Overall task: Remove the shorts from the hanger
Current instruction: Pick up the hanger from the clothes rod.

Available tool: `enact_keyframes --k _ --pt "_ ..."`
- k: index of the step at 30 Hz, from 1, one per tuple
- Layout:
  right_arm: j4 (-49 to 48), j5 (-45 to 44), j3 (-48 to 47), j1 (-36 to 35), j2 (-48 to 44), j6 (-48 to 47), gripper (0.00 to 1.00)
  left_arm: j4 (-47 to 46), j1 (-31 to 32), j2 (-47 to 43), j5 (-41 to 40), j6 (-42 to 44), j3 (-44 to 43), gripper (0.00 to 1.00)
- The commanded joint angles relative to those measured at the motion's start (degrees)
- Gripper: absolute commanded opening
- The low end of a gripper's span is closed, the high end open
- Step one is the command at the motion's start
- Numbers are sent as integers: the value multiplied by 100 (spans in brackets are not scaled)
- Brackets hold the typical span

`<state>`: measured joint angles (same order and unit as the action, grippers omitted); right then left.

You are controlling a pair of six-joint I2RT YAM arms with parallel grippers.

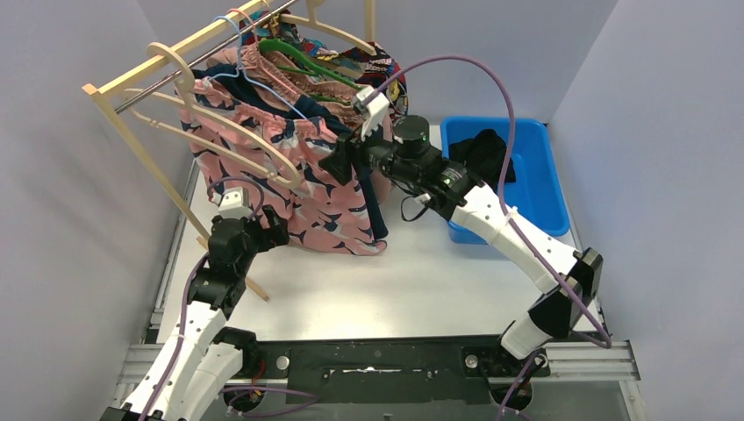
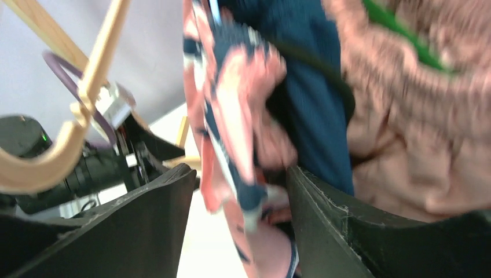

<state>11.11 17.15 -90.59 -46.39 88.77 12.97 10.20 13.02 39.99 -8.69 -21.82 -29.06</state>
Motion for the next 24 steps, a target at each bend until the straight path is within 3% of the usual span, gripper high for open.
enact_keyframes --k 1,6,10,13,15,17,20,24 --pt "-136 423 -1097 3 331 -574 59 -356 -2 0 119 64 -49 88" --pt "259 800 -1433 -17 587 -642 53 -366 -2 28 110 76 -47 88" --pt "-170 663 -996 -51 428 -388 29 -387 -2 49 164 67 -40 88" --pt "-445 542 -977 -67 476 -155 18 -396 -10 47 142 66 -29 88" --pt "-246 733 -1418 -75 696 -133 18 -389 -18 46 111 73 -36 88" --pt "-113 774 -1774 -88 890 -153 27 -366 -21 39 64 73 -38 88" --pt "-180 696 -1946 -91 1082 -141 31 -352 -21 50 42 75 -39 88" --pt "-19 820 -2445 -114 1446 -213 27 -365 -22 91 95 81 -38 88"
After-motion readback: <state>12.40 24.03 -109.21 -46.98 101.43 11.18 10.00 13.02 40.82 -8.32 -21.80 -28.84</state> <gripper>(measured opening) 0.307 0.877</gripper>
